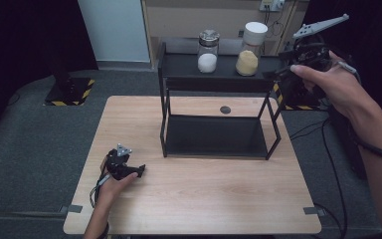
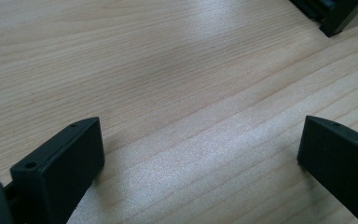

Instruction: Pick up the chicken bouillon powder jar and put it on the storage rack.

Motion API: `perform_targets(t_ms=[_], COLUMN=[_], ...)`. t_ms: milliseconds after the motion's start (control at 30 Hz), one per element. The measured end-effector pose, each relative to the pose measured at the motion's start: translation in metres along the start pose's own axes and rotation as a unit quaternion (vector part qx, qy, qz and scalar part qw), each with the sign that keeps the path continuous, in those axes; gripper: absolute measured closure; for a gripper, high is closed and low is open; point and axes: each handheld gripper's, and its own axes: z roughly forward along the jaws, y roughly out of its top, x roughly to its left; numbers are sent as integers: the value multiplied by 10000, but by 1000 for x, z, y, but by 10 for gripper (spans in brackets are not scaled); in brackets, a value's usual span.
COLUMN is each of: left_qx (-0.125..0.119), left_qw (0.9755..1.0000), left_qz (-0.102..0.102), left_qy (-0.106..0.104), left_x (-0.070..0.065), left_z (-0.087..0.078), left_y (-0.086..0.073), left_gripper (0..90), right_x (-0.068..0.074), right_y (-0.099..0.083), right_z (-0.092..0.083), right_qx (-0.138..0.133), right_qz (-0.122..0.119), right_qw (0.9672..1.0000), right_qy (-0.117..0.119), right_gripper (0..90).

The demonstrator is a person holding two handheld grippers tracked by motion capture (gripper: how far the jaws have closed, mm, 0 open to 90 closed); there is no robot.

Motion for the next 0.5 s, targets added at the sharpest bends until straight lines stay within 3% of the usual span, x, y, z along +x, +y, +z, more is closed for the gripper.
perform_targets(t_ms=[500], left_qx=[-6], left_qw=[10000], left_qz=[-11], left_qy=[9], left_x=[-1], left_z=[0], left_y=[0], left_gripper=[0], right_x=[26], right_y=[-26], right_z=[9], right_qx=[258], right_qz=[-122], right_qw=[9993], right_qy=[226], right_gripper=[78])
